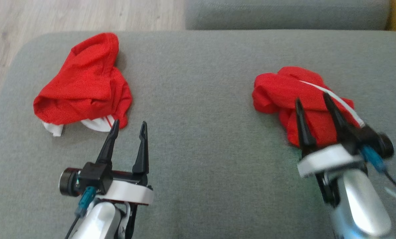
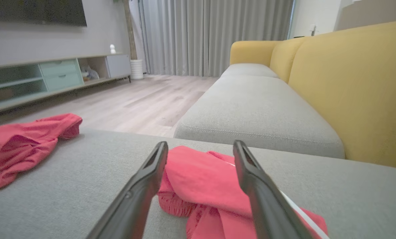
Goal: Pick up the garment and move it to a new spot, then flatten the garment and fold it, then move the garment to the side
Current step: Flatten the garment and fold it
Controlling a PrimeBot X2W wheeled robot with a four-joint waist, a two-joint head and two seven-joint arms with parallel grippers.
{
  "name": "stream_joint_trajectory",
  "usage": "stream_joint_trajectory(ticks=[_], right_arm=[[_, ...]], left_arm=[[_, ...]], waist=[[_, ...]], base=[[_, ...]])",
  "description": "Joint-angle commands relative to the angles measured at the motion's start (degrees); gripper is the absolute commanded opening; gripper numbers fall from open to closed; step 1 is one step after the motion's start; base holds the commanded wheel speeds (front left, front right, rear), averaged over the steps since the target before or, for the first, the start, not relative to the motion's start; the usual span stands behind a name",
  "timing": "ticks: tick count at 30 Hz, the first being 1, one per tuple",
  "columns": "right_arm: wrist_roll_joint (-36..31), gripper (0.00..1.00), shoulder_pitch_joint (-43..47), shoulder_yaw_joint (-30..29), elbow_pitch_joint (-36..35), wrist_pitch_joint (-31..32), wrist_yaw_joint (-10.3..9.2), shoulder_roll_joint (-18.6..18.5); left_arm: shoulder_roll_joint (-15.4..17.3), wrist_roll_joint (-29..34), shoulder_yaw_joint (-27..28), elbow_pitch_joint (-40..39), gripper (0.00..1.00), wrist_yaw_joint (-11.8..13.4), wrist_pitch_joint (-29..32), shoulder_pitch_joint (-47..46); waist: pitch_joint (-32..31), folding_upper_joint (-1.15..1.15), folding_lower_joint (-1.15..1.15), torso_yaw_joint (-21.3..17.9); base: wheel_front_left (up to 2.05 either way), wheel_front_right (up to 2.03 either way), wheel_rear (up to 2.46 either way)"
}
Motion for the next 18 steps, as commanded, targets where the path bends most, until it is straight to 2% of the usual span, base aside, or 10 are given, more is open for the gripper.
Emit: stream_joint_trajectory(ticks=[1,7,11,17,18], right_arm=[[-2.6,1.0,-4.9,2.1,0.5,2.0,-0.04,-0.3],[-10.7,1.0,-14.5,3.7,11.4,7.5,-0.04,-0.9],[-14.8,1.0,-18.7,3.1,18.8,9.1,-0.04,-2.3],[-19.2,1.0,-21.8,1.8,25.4,9.0,-0.04,-2.7],[-19.7,0.67,-22.2,1.3,26.4,8.7,-0.04,-2.5]], left_arm=[[0.1,0.3,1.8,-1.5,1.0,-0.2,-0.7,-3.0],[-1.6,0.4,0.9,-0.5,1.0,-0.9,-0.7,-4.8],[-2.8,0.8,0.7,-0.2,1.0,-1.3,-0.7,-5.4],[-3.5,1.3,1.1,-0.1,1.0,-1.6,-0.7,-5.4],[-3.5,1.4,1.2,-0.1,1.0,-1.7,-0.7,-5.3]], waist=[[2.0,0.0,0.0,1.6],[4.9,0.0,0.0,4.1],[5.9,0.0,0.0,5.5],[6.8,0.0,0.0,5.9],[6.9,0.0,0.0,5.8]], base=[[0.0,0.0,0.0],[0.0,0.0,0.0],[0.0,0.0,0.0],[0.0,0.0,0.0],[0.0,0.0,0.0]])
